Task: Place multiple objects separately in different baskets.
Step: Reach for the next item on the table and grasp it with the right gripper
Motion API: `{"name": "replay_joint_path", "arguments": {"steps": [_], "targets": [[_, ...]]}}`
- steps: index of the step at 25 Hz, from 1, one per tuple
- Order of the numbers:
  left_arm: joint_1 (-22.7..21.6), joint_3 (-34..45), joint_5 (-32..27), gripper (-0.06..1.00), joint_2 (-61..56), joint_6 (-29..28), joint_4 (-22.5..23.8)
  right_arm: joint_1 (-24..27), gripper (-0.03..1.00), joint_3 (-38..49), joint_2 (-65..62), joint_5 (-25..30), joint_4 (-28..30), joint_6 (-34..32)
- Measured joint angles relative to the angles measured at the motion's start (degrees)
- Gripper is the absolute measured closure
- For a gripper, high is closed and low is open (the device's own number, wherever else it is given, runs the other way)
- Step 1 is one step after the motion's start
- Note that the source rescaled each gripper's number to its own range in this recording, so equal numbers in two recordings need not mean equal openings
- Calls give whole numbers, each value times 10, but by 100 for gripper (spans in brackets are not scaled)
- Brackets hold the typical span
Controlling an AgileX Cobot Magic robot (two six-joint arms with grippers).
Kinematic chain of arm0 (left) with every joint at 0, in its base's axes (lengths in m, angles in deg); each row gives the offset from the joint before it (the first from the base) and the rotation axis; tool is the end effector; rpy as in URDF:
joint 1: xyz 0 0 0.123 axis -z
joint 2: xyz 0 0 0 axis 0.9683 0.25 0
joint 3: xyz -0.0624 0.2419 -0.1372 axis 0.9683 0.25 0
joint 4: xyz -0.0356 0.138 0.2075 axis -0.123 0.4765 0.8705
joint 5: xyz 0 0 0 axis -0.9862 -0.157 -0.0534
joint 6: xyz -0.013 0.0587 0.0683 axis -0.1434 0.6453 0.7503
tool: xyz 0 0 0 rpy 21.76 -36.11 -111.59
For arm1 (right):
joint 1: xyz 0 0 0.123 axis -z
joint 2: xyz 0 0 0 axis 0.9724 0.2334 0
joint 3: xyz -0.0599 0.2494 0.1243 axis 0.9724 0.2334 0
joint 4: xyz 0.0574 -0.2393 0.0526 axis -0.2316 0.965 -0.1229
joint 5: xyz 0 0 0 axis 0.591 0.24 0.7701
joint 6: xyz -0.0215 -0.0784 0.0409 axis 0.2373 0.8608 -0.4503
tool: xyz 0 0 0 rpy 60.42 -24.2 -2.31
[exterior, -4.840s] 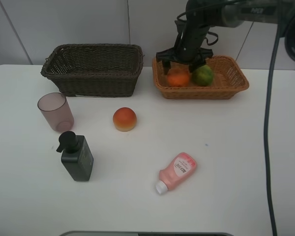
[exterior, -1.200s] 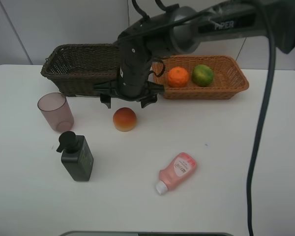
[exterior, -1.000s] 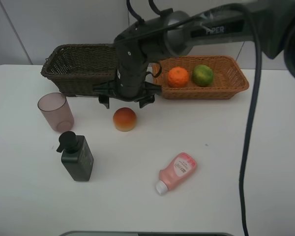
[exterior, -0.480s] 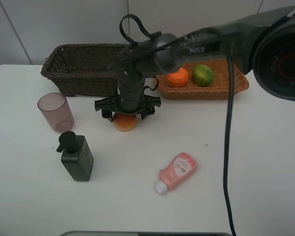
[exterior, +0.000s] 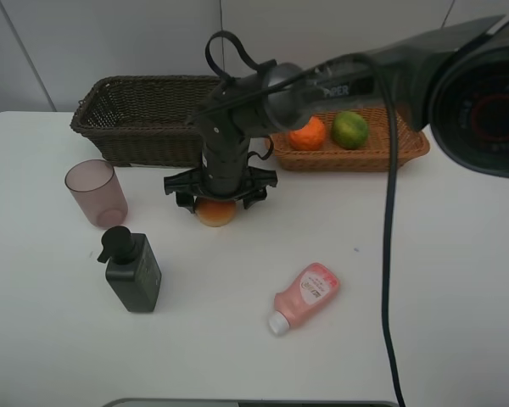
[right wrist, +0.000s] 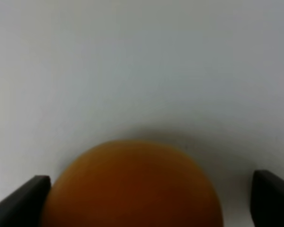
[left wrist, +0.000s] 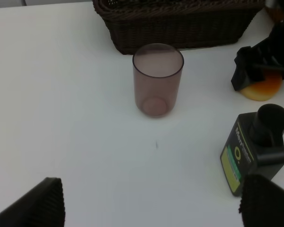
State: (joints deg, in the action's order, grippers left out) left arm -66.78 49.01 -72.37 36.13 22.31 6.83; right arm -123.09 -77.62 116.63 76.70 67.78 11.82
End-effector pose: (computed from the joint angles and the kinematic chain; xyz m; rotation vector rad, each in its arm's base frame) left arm -0.0061 0.0019 0.2790 0.1539 2.0210 -0.0839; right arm 0.3399 0.3329 0.0969 -0.2817 2.7814 0.0448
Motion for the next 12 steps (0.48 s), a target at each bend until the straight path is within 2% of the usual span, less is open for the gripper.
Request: {"name": "replay_joint_path", "arguments": {"steps": [1, 3, 4, 6, 12], "targets": [[0, 0, 0, -1, 0, 0, 0, 0, 17, 0, 0, 0, 0, 0], [0, 0, 0, -1, 0, 0, 0, 0, 27, 0, 0, 1, 0, 0], [0, 0, 0, -1, 0, 0, 0, 0, 39, 0, 0, 2, 0, 0], [0, 0, 0, -1, 0, 0, 0, 0, 75, 0, 0, 7, 0, 0], [0, 0, 0, -1, 0, 0, 0, 0, 77, 0, 0, 9, 0, 0]]}}
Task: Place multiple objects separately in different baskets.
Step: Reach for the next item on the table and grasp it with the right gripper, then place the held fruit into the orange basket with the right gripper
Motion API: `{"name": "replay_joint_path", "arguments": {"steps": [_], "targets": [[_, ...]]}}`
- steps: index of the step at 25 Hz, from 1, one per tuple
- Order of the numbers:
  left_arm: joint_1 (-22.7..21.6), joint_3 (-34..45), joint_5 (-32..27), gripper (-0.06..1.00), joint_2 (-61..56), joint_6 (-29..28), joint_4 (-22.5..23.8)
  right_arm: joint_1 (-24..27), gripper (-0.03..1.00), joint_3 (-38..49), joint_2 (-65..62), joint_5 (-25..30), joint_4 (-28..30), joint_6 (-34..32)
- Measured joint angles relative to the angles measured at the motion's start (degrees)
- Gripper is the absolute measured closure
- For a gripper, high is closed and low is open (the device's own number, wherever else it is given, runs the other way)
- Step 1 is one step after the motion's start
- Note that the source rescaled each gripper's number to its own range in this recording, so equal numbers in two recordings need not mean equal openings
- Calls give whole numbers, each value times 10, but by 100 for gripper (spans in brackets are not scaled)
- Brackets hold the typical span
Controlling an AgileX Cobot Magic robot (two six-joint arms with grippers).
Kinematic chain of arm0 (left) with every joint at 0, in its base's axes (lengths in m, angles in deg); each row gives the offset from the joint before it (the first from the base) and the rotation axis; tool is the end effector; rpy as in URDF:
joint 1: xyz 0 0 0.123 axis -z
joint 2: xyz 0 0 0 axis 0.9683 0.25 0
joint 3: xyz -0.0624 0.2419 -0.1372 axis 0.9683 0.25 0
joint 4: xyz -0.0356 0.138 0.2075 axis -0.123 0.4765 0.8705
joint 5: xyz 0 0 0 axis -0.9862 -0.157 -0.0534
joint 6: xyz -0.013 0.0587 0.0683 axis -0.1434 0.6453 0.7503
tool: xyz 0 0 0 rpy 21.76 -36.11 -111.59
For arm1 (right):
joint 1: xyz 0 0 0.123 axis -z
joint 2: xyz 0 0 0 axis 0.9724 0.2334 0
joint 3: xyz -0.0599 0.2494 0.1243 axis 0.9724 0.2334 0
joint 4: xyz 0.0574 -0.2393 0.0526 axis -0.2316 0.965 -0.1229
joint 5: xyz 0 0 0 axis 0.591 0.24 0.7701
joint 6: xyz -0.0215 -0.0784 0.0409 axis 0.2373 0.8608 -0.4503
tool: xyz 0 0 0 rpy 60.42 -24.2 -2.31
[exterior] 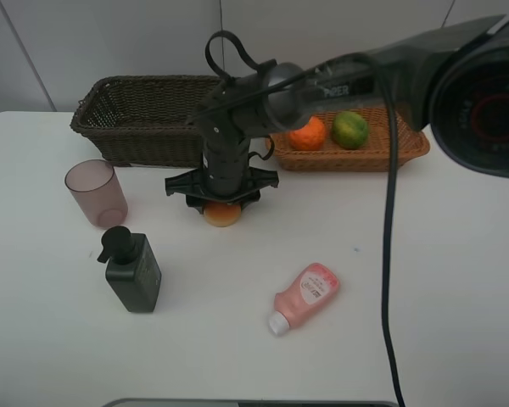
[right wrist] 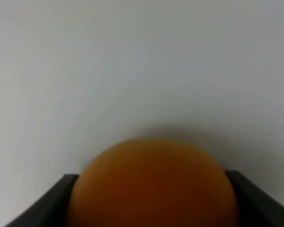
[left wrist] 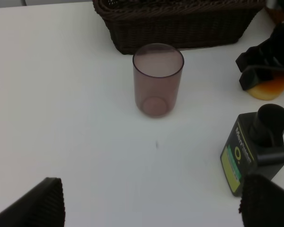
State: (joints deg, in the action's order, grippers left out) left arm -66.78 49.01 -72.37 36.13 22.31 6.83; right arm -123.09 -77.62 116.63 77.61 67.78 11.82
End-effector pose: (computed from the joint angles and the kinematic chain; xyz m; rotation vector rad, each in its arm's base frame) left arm -0.0061 0.0019 0.2790 0.1539 2.0210 -0.0839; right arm 0.3392 0.3317 0.0966 -0.2799 2.7918 0.0275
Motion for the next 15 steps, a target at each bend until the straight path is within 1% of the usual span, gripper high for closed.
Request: {"name": "replay_joint_path", "arguments": {"steps": [15], "targets": [[0, 0, 0, -1, 0, 0, 0, 0, 77, 0, 0, 1, 0, 1]]}}
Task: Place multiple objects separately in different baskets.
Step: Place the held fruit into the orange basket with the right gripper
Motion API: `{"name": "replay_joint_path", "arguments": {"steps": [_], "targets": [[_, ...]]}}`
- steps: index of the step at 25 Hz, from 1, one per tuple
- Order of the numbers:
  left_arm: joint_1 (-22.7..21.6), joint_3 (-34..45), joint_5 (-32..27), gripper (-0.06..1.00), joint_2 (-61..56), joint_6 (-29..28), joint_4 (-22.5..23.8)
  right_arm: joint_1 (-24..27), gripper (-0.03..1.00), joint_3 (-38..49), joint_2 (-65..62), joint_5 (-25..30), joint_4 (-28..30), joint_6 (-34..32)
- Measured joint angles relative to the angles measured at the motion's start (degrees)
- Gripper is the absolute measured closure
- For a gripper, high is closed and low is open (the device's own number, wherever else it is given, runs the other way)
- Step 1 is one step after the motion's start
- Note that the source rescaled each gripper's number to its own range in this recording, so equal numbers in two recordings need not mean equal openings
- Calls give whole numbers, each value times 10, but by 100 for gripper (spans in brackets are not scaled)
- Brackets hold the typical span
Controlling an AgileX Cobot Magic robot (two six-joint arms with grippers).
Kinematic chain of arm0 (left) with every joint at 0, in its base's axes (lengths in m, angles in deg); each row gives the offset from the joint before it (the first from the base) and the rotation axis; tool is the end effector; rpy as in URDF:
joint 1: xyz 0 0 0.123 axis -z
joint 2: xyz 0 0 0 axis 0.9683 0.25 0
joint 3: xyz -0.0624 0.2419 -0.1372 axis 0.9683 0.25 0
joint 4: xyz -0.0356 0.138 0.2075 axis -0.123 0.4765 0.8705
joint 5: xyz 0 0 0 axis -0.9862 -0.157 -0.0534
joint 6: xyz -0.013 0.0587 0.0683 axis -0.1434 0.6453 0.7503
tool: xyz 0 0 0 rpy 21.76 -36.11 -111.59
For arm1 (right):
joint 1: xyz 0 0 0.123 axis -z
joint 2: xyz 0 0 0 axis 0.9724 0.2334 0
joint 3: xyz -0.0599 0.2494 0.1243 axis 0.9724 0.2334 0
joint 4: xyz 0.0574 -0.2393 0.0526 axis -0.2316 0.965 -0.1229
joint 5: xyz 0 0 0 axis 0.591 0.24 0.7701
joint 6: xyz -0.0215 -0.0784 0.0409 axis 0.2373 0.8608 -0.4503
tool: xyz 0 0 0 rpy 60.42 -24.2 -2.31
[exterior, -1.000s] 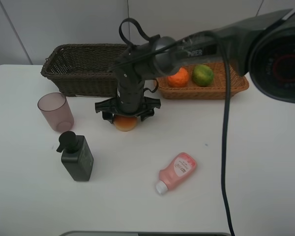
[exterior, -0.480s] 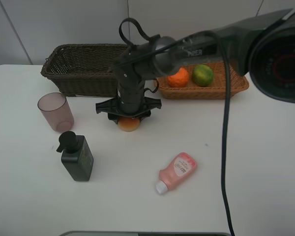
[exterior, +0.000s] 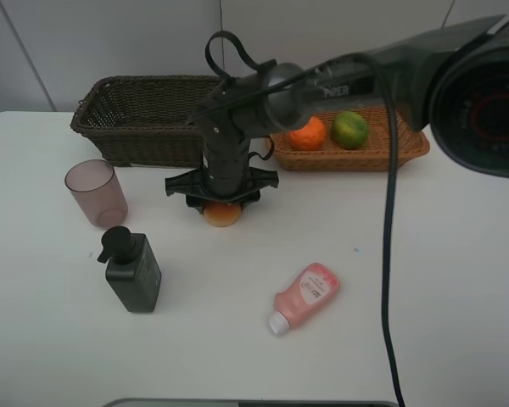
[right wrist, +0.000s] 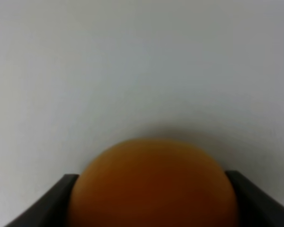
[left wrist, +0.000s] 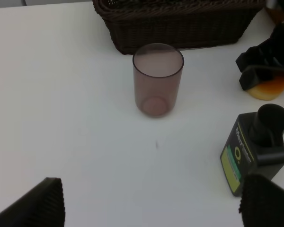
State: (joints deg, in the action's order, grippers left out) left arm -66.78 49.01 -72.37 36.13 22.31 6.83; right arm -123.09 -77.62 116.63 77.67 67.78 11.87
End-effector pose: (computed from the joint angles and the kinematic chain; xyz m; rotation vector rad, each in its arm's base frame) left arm -0.0061 0.0019 0.2790 0.1539 2.0210 -0.0839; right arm 0.3392 0.3317 0.0966 -0.2810 2.7923 0.0261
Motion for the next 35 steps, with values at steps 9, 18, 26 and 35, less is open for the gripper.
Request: {"name": "replay_joint_path", "arguments": {"steps": [9, 18, 26, 35], "targets": [[0, 0, 0, -1, 0, 0, 0, 0, 77, 0, -16, 21, 0, 39], [0, 0, 0, -1, 0, 0, 0, 40, 77, 0, -86, 122, -31, 156], [0, 0, 0, -1, 0, 0, 0, 115, 77, 0, -140, 186, -32, 223], [0, 0, 0, -1, 0, 0, 0, 209, 77, 0, -175, 179, 1, 227]]}}
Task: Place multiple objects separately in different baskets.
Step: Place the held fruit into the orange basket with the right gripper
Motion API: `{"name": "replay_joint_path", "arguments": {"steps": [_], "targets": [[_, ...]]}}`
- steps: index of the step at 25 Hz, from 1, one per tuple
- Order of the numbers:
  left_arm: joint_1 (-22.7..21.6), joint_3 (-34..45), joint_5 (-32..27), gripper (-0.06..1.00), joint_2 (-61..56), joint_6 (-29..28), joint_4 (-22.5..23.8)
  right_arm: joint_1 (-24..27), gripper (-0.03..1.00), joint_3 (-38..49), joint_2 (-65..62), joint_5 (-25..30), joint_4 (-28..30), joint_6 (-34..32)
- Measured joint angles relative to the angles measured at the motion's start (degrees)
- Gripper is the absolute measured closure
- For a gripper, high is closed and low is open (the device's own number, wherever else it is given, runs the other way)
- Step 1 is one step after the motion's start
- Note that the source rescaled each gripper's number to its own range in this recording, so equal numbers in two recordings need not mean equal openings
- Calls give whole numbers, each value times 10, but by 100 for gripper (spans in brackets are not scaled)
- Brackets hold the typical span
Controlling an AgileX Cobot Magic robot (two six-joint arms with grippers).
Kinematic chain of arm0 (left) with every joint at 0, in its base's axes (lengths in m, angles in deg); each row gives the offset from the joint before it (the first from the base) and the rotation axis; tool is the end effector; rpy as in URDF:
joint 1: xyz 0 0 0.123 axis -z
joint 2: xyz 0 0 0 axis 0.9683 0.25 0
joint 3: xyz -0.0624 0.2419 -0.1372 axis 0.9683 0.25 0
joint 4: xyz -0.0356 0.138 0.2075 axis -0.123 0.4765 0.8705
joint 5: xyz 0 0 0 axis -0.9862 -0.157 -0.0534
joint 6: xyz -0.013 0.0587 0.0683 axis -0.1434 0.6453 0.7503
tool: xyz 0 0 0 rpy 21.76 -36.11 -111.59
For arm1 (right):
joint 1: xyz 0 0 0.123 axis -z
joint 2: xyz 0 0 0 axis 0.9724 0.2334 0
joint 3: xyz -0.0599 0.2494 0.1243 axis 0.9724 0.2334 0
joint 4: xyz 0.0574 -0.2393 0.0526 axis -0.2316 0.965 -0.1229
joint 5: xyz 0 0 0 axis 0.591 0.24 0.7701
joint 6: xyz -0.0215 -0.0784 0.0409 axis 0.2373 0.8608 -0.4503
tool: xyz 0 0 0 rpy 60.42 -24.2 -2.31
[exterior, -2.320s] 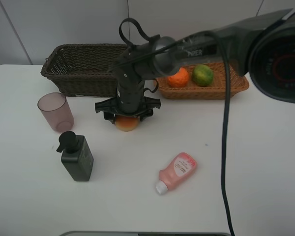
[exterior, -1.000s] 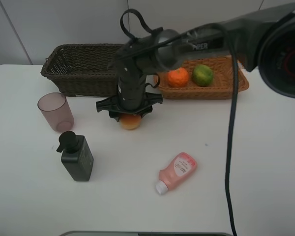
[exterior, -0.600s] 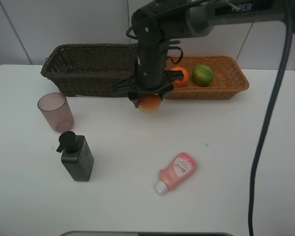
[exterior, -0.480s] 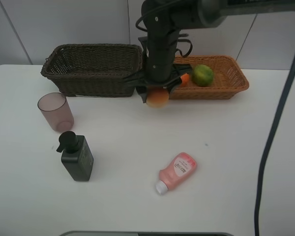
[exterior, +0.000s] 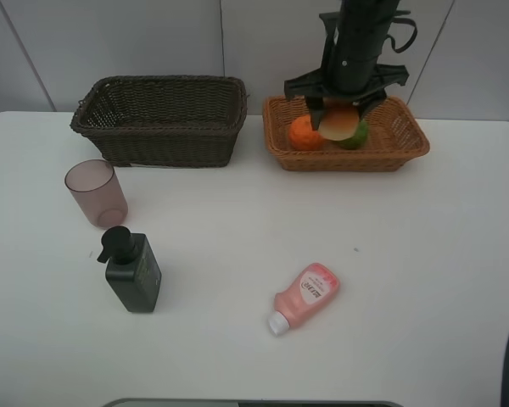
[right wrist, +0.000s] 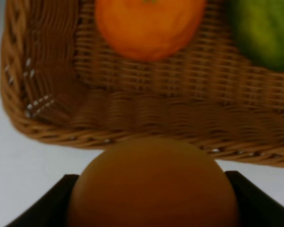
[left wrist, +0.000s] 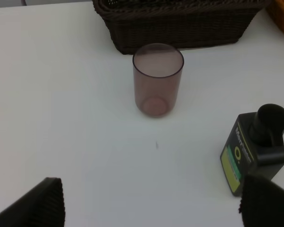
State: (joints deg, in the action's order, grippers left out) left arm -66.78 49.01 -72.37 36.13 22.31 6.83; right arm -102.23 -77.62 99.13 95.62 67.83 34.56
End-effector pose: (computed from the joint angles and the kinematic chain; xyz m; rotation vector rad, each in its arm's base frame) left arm -0.0061 0.0019 0.2790 0.1539 2.0210 -0.0839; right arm 0.4012 0.1672 0.2302 -0.2151 2.7948 -0.2166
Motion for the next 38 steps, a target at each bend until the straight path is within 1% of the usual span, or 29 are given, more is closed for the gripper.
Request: {"name": "replay_joint_path", "arguments": {"steps": [5, 13, 16, 24, 28, 35, 36, 37, 38], "targets": [[0, 0, 0, -1, 0, 0, 0, 51, 77, 0, -1, -20, 15, 0], [0, 0, 0, -1, 0, 0, 0, 115, 77, 1, -1, -74, 15, 0], [0, 0, 0, -1, 0, 0, 0, 133, 77, 25, -1, -106, 15, 0], [0, 0, 0, -1, 0, 0, 0, 161, 77, 120, -1, -253, 14, 0], [0, 0, 0, -1, 0, 0, 0, 166, 77, 126, 4, -277, 14, -2], [0, 0, 0, -1, 0, 0, 0, 167, 76, 127, 20, -288, 15, -2], [0, 0, 0, -1, 0, 0, 0, 167, 69, 127, 20, -291, 15, -2], [0, 0, 0, -1, 0, 0, 0, 167, 59, 127, 20, -294, 15, -2], [0, 0, 0, -1, 0, 0, 0, 167, 44, 127, 20, -295, 15, -2]]}}
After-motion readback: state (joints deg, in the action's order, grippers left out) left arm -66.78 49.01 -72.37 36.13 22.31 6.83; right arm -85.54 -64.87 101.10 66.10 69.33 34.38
